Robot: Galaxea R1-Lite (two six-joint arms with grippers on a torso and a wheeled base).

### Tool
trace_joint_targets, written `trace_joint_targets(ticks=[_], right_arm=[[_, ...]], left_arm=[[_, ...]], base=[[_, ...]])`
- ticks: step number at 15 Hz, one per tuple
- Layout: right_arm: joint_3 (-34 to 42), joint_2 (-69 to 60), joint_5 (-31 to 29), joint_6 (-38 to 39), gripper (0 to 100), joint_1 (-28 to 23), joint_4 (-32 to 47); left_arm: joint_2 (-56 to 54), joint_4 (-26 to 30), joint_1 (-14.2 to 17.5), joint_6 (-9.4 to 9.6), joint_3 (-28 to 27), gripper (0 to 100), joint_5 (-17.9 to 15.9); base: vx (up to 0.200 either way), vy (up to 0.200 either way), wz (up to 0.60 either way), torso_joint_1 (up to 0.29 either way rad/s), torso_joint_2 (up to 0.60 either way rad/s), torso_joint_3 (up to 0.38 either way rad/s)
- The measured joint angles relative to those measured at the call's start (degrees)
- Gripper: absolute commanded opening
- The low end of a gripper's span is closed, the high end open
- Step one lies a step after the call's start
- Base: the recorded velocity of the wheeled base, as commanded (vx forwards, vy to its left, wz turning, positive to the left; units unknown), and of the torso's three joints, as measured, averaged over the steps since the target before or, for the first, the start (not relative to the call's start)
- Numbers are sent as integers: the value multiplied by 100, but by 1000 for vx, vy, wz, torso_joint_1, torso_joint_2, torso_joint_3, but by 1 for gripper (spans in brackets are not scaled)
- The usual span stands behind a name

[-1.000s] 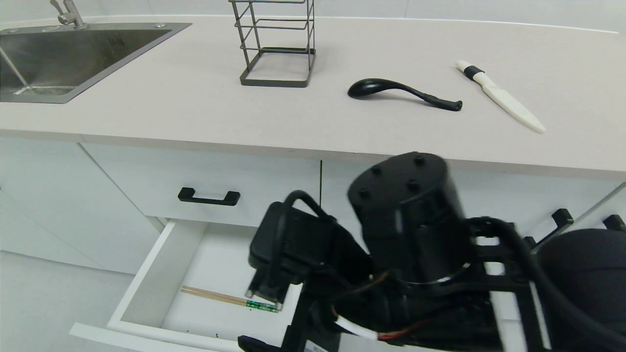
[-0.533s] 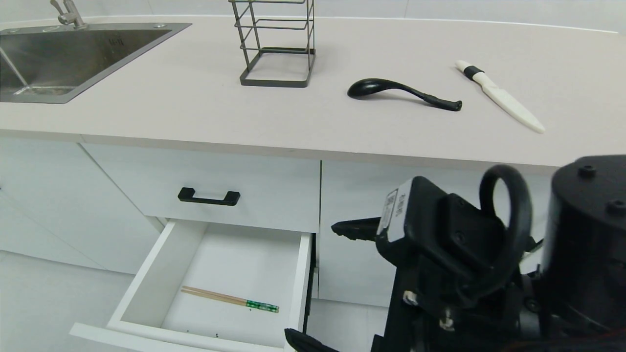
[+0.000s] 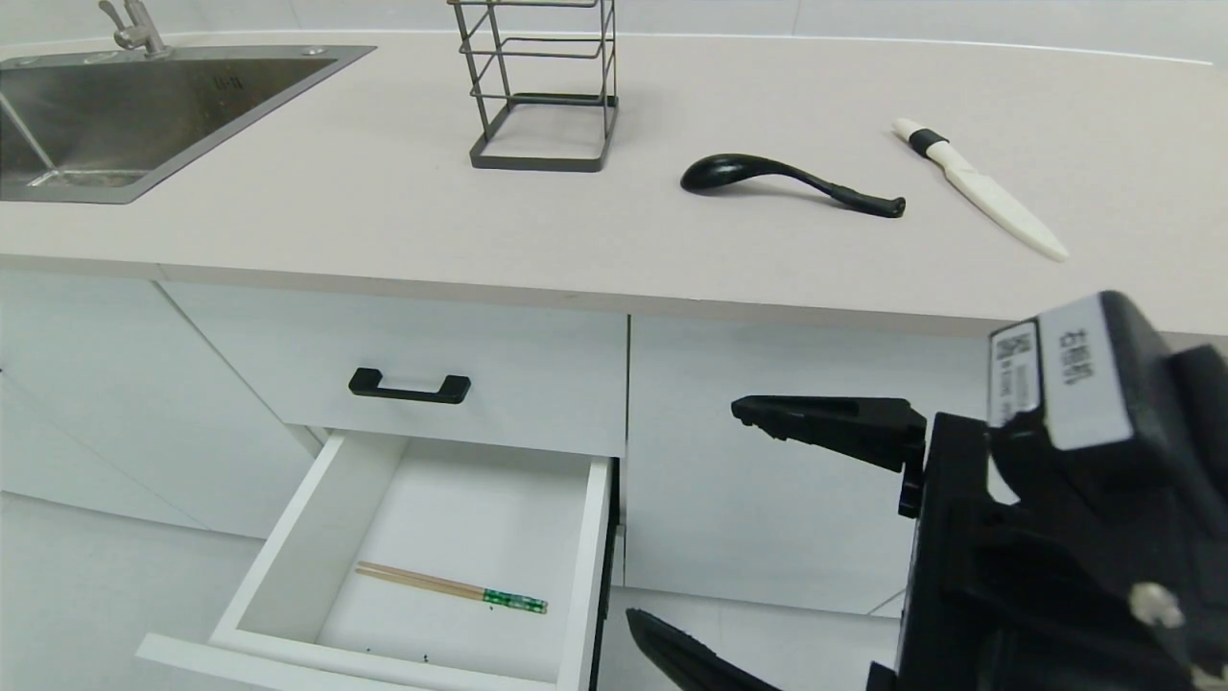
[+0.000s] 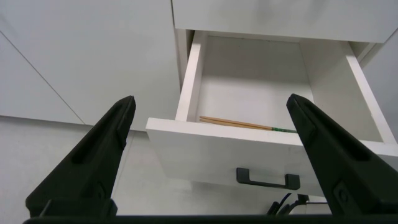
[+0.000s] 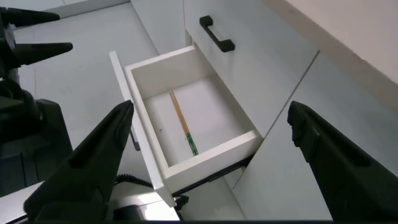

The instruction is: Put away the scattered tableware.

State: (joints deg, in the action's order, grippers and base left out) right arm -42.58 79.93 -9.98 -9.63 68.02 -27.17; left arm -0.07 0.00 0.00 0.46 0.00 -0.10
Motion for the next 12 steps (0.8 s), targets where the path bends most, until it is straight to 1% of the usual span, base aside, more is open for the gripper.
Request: trace_joint_targets(ticks=[3, 7, 9, 12], right_arm=[[59, -160, -83, -260, 100, 59, -252], [218, -267, -495, -282, 100, 69, -545], [245, -284, -712, -288, 100, 61, -578], [216, -286, -739, -321, 100, 46, -597]], left_arm=[[0, 0, 0, -2, 0, 100, 0], [0, 0, 0, -2, 0, 100, 0], [0, 2, 0, -2, 0, 100, -1], [0, 0, 0, -2, 0, 100, 0]], base=[[0, 0, 0, 0, 0, 0], [0, 0, 0, 0, 0, 0], [0, 0, 0, 73, -227, -139], [0, 0, 0, 154, -409, -250]])
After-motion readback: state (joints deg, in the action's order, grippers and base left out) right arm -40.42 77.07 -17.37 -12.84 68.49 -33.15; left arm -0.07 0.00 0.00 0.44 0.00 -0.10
